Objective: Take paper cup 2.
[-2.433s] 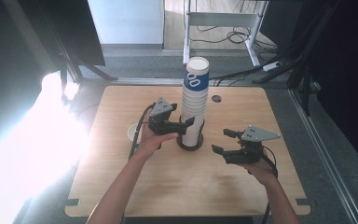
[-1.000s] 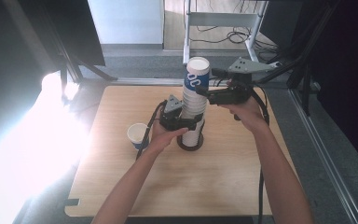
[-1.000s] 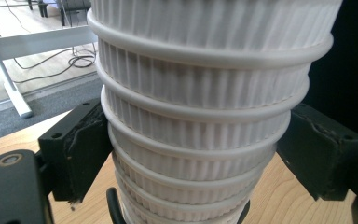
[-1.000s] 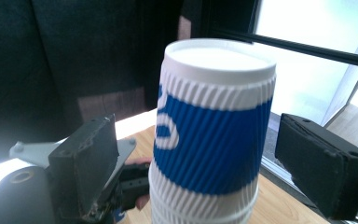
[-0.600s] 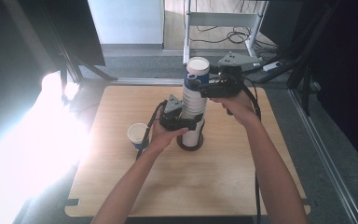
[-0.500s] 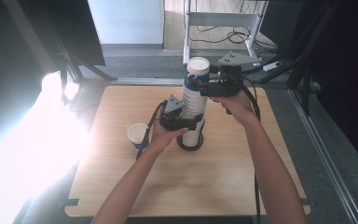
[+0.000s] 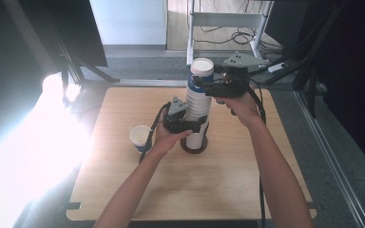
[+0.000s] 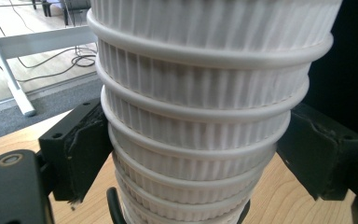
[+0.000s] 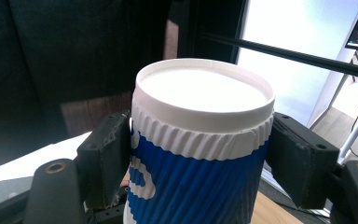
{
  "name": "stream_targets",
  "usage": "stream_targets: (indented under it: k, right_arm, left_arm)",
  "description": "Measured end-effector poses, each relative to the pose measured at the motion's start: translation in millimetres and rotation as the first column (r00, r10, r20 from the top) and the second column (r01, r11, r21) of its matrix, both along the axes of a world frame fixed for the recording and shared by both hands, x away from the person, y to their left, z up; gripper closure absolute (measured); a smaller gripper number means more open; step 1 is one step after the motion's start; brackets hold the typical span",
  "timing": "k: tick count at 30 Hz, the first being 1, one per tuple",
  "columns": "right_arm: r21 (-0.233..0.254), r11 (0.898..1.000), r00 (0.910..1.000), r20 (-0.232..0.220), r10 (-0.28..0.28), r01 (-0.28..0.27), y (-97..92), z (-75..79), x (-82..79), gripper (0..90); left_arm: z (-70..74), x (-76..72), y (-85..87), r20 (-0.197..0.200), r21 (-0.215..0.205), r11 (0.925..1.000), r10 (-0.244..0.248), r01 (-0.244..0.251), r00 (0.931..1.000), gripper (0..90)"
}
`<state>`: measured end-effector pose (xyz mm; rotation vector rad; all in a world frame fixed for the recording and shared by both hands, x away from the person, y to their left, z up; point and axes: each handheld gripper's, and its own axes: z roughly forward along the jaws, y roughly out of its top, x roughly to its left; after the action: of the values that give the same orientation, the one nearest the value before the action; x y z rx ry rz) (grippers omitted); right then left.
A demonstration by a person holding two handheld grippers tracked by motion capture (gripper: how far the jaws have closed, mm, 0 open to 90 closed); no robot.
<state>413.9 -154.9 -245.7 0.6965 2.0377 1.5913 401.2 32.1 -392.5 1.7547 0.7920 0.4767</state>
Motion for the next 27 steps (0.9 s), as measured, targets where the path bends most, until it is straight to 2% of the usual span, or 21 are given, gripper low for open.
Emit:
stream_targets:
  k: [4,7,8,10,12,16,19,21,27]
  right_arm:
    - [0.001,1.0,1.0,0.002,0.001,-0.001,-0.2,0.1,0.3,26.7]
    - [0.018,1.0,1.0,0.004,0.002,-0.002,-0.4,-1.1,1.3,26.1]
    - [0.03,1.0,1.0,-0.009,0.002,-0.002,0.0,-1.3,2.2,25.3]
    - [0.017,1.0,0.9994,-0.035,0.003,-0.002,2.6,-2.1,5.6,21.6]
    - [0.006,1.0,0.9991,-0.041,0.006,-0.006,5.9,-4.3,7.5,24.1]
    - [0.02,1.0,0.9999,-0.013,-0.002,0.002,7.1,-4.9,6.2,25.7]
    - [0.046,0.999,0.9999,0.013,-0.003,0.003,4.3,0.5,3.6,26.1]
    - [0.045,0.999,0.9994,0.032,-0.01,0.008,2.5,5.0,1.1,26.2]
    - [0.115,0.993,0.9962,0.084,-0.025,0.015,-8.2,19.5,-9.4,26.4]
  left_arm:
    - [0.0,0.2,0.0,0.0,0.0,1.0,0.001,-0.001,1.0,13.4]
    - [-0.1,0.4,-0.1,-0.001,-0.001,1.0,0.002,-0.002,1.0,13.5]
    - [-0.2,0.5,0.1,0.0,-0.001,1.0,0.001,-0.001,1.0,13.5]
    - [-0.2,-0.2,-0.6,0.005,0.005,1.0,-0.005,0.005,1.0,13.5]
    - [0.0,-0.4,-1.2,0.003,0.004,1.0,0.0,0.0,1.0,13.5]
    - [-0.2,0.0,-0.1,0.0,-0.001,1.0,-0.001,0.001,1.0,13.5]
    - [-0.2,-0.4,-0.9,0.005,0.005,1.0,-0.001,0.001,1.0,13.5]
    - [0.0,-1.1,-2.1,0.008,0.007,1.0,-0.003,0.002,1.0,13.5]
    - [0.1,-2.0,-3.5,0.012,0.01,1.0,0.001,-0.001,0.9999,13.4]
